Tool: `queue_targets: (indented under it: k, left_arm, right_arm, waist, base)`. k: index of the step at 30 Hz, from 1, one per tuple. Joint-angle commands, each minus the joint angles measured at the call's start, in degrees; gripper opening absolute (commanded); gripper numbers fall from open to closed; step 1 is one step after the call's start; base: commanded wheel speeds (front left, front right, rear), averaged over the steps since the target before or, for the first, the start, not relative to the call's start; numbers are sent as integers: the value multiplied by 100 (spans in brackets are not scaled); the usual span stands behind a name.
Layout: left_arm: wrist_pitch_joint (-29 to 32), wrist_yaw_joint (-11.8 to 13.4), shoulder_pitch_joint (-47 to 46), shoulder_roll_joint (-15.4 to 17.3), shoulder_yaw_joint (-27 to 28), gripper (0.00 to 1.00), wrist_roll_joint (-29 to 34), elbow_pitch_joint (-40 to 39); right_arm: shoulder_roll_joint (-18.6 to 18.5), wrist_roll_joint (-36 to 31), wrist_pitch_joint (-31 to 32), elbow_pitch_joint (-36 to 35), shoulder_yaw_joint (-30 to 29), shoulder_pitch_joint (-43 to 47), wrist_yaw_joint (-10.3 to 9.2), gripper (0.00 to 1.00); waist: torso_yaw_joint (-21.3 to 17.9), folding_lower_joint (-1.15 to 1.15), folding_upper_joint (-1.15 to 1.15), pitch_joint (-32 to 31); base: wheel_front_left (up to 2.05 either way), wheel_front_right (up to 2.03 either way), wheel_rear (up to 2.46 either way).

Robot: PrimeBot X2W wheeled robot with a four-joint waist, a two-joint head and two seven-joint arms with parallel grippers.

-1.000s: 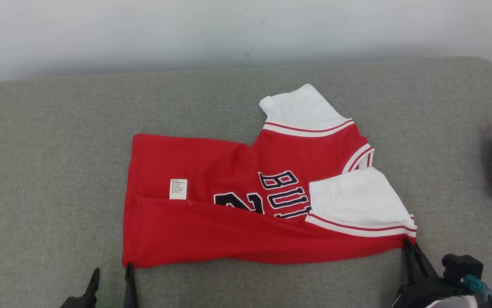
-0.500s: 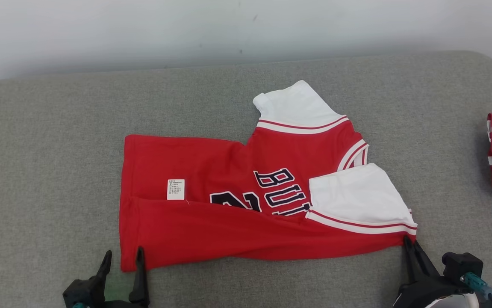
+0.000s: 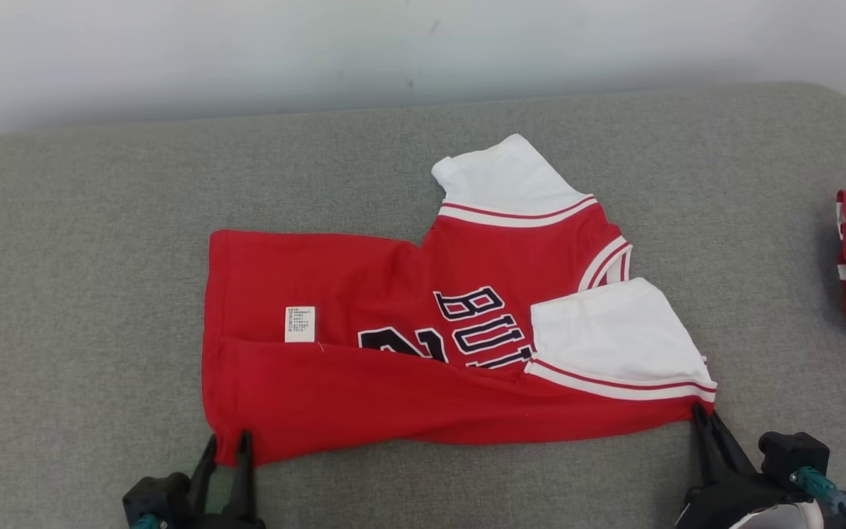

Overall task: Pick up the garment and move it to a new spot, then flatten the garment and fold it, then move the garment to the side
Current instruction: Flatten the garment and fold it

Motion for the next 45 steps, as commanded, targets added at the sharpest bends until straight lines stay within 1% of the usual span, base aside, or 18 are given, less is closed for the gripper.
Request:
queue_targets:
  k: [1,3,10,18,22,27,35,42,44,45]
  left_arm:
    - [-14,-15,-62,6,4,42,20,-4]
    - [-14,-32,-91,9,-1,0,55,-38]
    - [-15,-65,115,9,77,0,123,-560]
    - [-15,-98,692,14,99,0,80,-882]
    - [-15,-94,1041,16,80,0,2,-779]
    - [-15,-94,1286,19,90,0,1,-665]
    - [-15,-57,1511,20,123,0,29,-480]
    - [-15,26,1704,20,177,0,40,-333]
    - [-15,41,1730,21,179,2,21,-313]
    - [-15,46,1742,20,176,5,14,-292]
  right_arm:
    - [-27,-11,7,8,9,-19,-20,0]
    - [-36,-4,8,7,13,-38,-20,0]
    - [-44,19,7,20,-94,-2,-20,0]
    - [44,-62,5,-7,-305,199,-20,0]
    - [94,-109,5,-12,-368,438,-20,0]
    - [86,-110,5,-58,-384,694,-20,0]
    - [136,-57,5,-191,-325,1055,-20,0]
    - [176,-44,4,-229,-331,1311,-20,0]
    - [185,-48,4,-231,-330,1326,-20,0]
    - [183,-52,4,-230,-331,1334,-20,0]
  waist:
    - [-13,0,0,22]
    - [-24,0,0,37]
    - [-15,0,0,-28]
    - [80,0,0,-417]
    - [124,0,0,-765]
    - [121,0,0,-1016]
    - [72,0,0,-1234]
    - [-13,0,0,-1338]
    - [-32,0,0,-1344]
    - [-38,0,0,-1345]
  base:
    - [0,0,0]
    - [0,0,0]
    - [0,0,0]
    - [0,0,0]
    - [0,0,0]
    - [0,0,0]
    - [0,0,0]
    - [0,0,0]
    - [0,0,0]
    - [0,0,0]
